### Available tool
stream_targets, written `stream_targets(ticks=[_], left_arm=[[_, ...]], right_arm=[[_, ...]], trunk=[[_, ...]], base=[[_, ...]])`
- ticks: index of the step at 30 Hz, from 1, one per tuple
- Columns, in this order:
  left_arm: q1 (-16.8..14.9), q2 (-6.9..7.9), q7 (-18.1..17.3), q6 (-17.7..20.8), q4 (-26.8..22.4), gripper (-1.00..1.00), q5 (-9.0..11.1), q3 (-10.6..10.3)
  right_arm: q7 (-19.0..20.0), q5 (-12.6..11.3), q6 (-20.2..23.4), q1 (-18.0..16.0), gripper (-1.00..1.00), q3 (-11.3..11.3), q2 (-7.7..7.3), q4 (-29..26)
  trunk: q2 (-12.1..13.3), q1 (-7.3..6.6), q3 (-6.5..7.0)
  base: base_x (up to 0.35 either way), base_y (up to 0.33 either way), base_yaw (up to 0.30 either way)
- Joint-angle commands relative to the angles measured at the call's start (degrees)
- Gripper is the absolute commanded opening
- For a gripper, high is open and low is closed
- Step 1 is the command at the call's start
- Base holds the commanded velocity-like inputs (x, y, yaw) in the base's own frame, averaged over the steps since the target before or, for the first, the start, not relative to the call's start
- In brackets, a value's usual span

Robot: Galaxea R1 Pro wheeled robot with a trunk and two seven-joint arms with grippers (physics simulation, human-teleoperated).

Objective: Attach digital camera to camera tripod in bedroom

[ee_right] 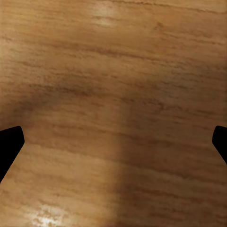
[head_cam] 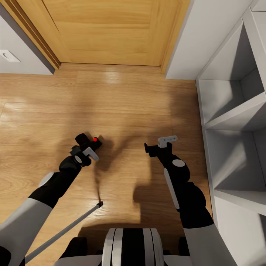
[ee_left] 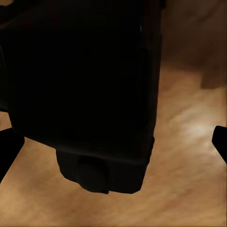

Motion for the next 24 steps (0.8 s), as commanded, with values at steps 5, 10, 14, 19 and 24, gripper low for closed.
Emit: stream_targets(ticks=[5,10,14,19,24], left_arm=[[-0.03,0.01,-0.48,0.24,-0.06,1.0,-0.54,-0.39],[-0.03,0.02,-0.48,0.26,0.25,1.0,-0.54,-0.44],[-0.03,0.03,-0.48,0.26,0.32,1.0,-0.54,-0.45],[-0.03,0.01,-0.48,0.26,0.32,1.0,-0.54,-0.45],[-0.03,0.01,-0.48,0.26,0.31,1.0,-0.54,-0.45]], right_arm=[[0.08,0.51,0.35,-0.02,1.0,0.04,0.01,-0.07],[0.14,0.51,0.35,-0.02,1.0,0.04,0.01,-0.07],[0.16,0.51,0.35,-0.02,1.0,0.04,0.01,-0.07],[0.16,0.51,-0.11,-0.02,1.0,0.04,0.01,-0.07],[0.12,0.51,-0.7,-0.02,1.0,0.05,0.01,-0.07]], trunk=[[-0.01,-0.01,-0.03],[-0.01,-0.01,-0.03],[-0.01,-0.01,-0.03],[-0.01,-0.01,-0.03],[-0.01,-0.01,-0.03]], base=[[0.0,0.0,0.0],[0.0,0.0,0.0],[0.0,0.0,0.0],[0.0,0.0,0.0],[0.0,0.0,0.0]])
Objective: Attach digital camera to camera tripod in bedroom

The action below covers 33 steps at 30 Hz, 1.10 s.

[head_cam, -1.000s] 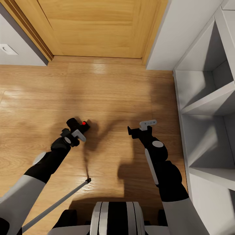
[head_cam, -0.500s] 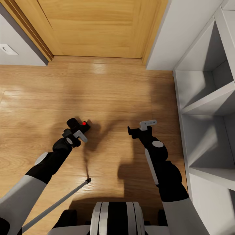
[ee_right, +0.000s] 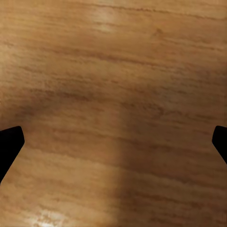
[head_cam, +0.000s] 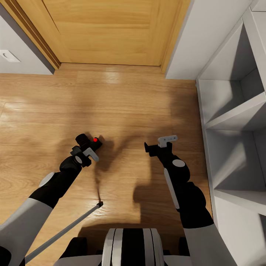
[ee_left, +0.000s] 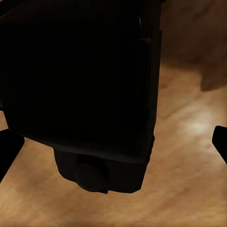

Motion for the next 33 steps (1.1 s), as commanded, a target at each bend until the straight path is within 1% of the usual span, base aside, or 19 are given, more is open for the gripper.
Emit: stream_targets(ticks=[1,7,13,17,33], left_arm=[[-0.03,0.05,-0.5,0.22,-0.08,1.0,-0.44,-0.14],[-0.03,0.05,-0.5,0.22,-0.08,1.0,-0.44,-0.14],[-0.03,0.05,-0.5,0.22,-0.08,1.0,-0.44,-0.14],[-0.03,0.05,-0.5,0.22,-0.08,1.0,-0.44,-0.14],[-0.03,0.05,-0.5,0.22,-0.05,1.0,-0.44,-0.14]], right_arm=[[0.09,0.52,0.33,-0.02,1.0,0.04,0.01,-0.07],[0.48,0.5,0.27,-0.02,1.0,0.04,0.01,-0.07],[4.01,0.52,0.26,-0.02,1.0,0.03,0.01,-0.07],[4.97,0.52,0.26,-0.02,1.0,0.03,0.01,-0.07],[5.38,0.52,0.25,-0.02,1.0,0.03,0.01,-0.07]], trunk=[[-0.01,-0.01,-0.03],[-0.01,-0.01,-0.03],[-0.01,-0.01,-0.06],[-0.01,-0.01,-0.28],[-0.01,-0.01,-1.65]], base=[[0.0,0.0,0.0],[0.0,0.0,0.0],[0.0,0.0,0.0],[0.0,0.0,0.0],[0.0,0.0,0.0]])
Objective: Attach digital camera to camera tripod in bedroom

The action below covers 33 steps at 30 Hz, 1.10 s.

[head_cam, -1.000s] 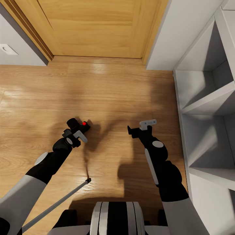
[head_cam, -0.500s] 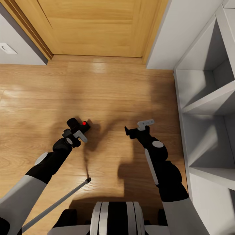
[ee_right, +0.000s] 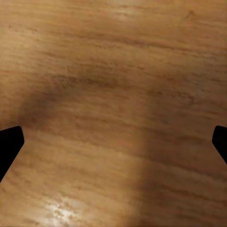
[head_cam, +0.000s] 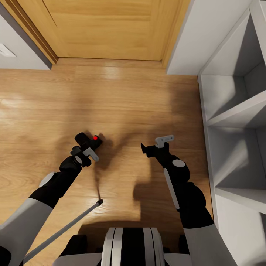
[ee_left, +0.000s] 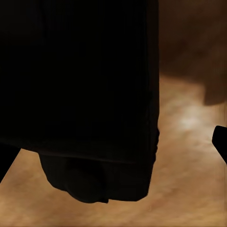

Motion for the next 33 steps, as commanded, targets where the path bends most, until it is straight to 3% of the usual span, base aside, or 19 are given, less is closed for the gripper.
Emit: stream_targets(ticks=[1,9,10,33], left_arm=[[-0.03,0.05,-0.5,0.23,-0.07,1.0,-0.42,-0.14],[-0.03,0.05,-0.5,0.23,-0.16,1.0,-0.4,-0.14],[-0.03,0.05,-0.5,0.23,-0.17,-1.0,-0.41,-0.14],[-0.03,0.05,-0.5,0.31,0.74,-1.0,-0.33,-0.14]], right_arm=[[0.48,0.61,0.31,-0.02,1.0,-0.06,0.03,-0.08],[0.49,0.61,0.31,-0.02,1.0,-0.06,0.03,-0.08],[0.49,0.61,0.31,-0.02,1.0,-0.06,0.03,-0.08],[0.49,0.61,0.23,-0.02,1.0,-0.06,0.03,-0.08]], trunk=[[-0.01,-0.01,-0.08],[-0.01,-0.01,-0.15],[-0.01,-0.01,-0.15],[-0.01,-0.01,0.39]], base=[[0.0,0.0,0.0],[0.0,0.0,0.0],[0.0,0.0,0.0],[0.0,0.0,0.0]])
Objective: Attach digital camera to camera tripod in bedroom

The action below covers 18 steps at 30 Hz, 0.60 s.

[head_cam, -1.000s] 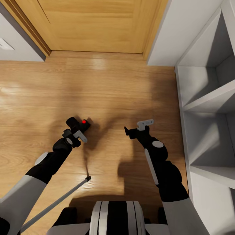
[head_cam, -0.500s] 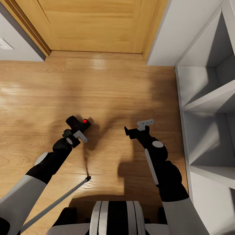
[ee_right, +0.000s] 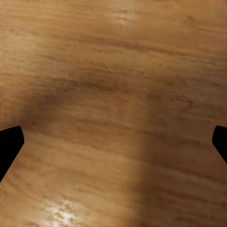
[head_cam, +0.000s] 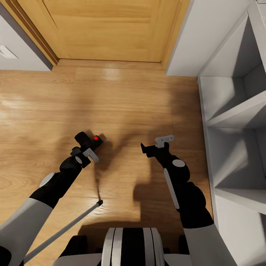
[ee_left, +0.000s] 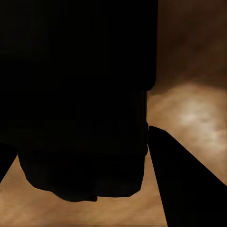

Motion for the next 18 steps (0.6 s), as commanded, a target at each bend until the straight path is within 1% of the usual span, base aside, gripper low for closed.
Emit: stream_targets(ticks=[1,4,6,14,18], left_arm=[[-0.04,0.05,-0.59,0.15,-0.07,-1.0,-0.8,-0.14],[-0.04,0.05,-0.59,0.15,-0.32,-1.0,-0.8,-0.06],[-0.04,0.05,-0.56,0.15,-0.32,-1.0,-0.81,-0.06],[-0.04,0.05,-0.59,0.15,-0.28,-1.0,-0.81,-0.06],[-0.04,0.05,-0.59,0.15,-0.18,-1.0,-0.81,-0.06]], right_arm=[[0.48,0.62,0.31,-0.02,1.0,-0.06,0.03,-0.08],[0.48,0.62,0.31,-0.02,1.0,-0.06,0.03,-0.08],[0.48,0.62,0.31,-0.02,1.0,-0.06,0.03,-0.08],[0.48,0.62,0.31,-0.02,1.0,-0.06,0.03,-0.08],[0.48,0.62,0.32,-0.02,1.0,-0.06,0.03,-0.08]], trunk=[[-0.01,-0.01,0.06],[-0.01,-0.01,0.34],[-0.01,-0.01,0.52],[-0.01,-0.01,1.23],[-0.01,-0.01,1.36]], base=[[0.0,0.0,0.0],[-0.012,0.0,0.0],[-0.146,0.0,0.0],[-0.291,0.0,0.0],[-0.125,0.0,0.0]])
